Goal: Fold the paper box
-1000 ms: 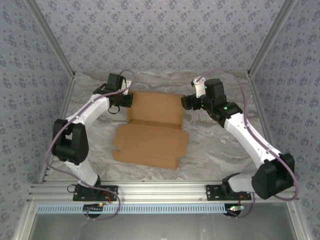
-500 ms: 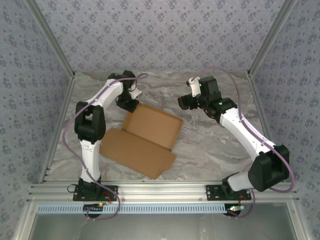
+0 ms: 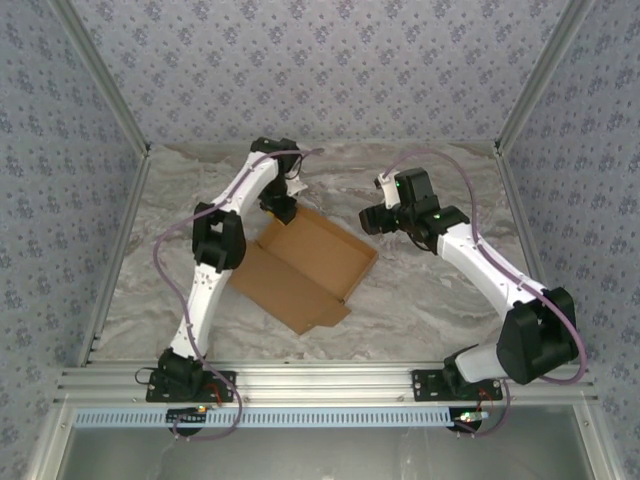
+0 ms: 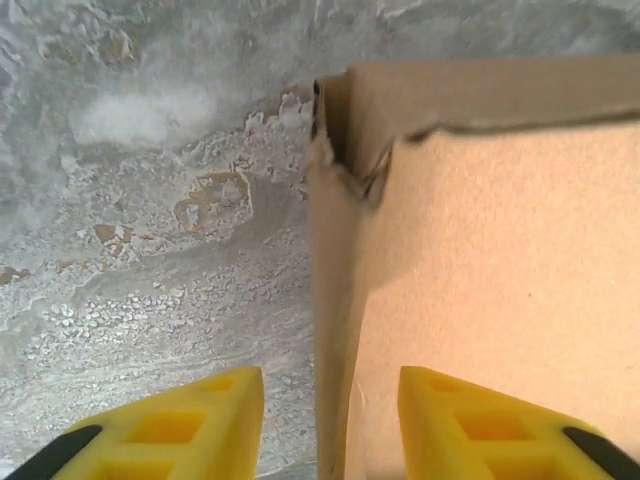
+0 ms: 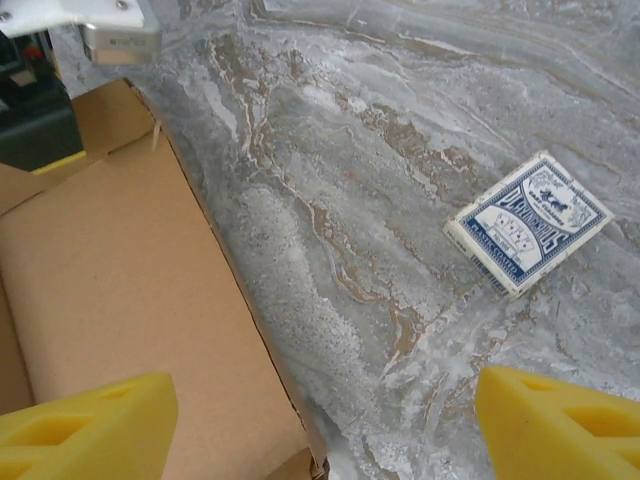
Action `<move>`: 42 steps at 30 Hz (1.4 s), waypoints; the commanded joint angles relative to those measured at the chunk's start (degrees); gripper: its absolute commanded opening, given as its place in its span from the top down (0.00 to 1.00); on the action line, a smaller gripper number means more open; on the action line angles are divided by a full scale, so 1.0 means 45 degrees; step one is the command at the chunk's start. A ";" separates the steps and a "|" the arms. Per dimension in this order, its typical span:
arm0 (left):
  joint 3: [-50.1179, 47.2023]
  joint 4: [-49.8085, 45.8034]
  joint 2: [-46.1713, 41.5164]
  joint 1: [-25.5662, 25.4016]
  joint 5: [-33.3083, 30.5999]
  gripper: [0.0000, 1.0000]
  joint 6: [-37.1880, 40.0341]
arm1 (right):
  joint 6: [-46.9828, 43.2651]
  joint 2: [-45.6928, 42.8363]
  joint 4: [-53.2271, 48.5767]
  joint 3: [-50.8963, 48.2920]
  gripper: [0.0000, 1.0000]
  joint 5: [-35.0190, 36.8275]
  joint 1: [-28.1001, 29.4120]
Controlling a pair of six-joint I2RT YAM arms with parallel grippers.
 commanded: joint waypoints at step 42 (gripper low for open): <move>-1.4606 1.1973 -1.7263 0.3665 0.0168 0.28 -0.6605 | 0.1375 0.7600 -0.0721 0.3801 0.55 -0.0640 0.0082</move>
